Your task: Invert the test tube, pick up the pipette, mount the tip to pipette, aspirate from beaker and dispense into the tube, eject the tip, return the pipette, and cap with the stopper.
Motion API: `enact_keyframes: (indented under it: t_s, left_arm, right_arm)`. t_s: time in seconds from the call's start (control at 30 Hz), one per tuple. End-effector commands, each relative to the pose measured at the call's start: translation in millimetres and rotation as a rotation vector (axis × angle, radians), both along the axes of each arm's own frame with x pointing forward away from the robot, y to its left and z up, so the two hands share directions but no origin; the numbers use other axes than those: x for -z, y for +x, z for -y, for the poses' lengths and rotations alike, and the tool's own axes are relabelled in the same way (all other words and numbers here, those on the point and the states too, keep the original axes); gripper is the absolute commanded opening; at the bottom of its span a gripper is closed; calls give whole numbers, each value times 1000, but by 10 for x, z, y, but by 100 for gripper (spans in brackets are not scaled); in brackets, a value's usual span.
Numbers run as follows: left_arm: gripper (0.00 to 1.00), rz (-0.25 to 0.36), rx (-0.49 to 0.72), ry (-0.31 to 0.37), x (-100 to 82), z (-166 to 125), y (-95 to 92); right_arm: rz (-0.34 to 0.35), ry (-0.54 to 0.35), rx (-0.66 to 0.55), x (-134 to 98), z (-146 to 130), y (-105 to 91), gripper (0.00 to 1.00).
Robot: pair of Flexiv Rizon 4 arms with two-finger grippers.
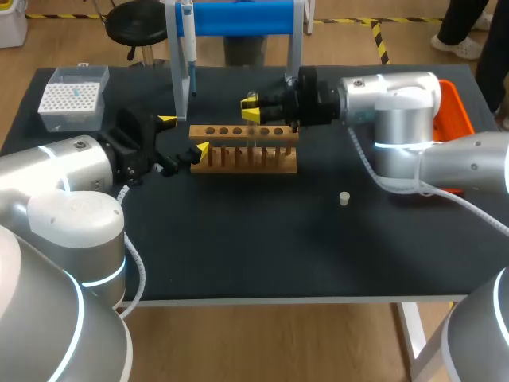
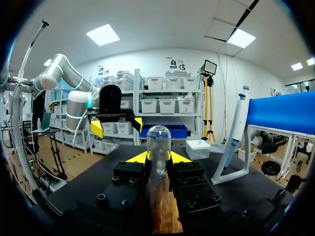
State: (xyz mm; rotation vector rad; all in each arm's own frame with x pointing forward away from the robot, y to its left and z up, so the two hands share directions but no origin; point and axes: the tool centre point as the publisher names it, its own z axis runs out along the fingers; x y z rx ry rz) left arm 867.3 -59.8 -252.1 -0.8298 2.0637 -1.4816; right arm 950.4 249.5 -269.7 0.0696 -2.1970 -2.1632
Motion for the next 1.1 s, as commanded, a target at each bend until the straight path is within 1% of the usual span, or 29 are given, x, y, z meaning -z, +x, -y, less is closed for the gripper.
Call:
enact_keyframes:
  t_s: [0.03,0.23,0.57,1.1]
  left_arm:
    - [100,1,2,-3,9,-3,2]
    - [100,1,2,-3,9,-3,2]
    - [100,1,2,-3,9,-3,2]
    - [100,1,2,-3,9,-3,2]
  right_arm:
    - [-1,-5,-4,-47,21,-16,0]
    - [-4,-10,-6,-74,22,-25,0]
    - [-34,-23,2,-118,16,-9,0]
    - [-17,-28,12,-263,-12,0,0]
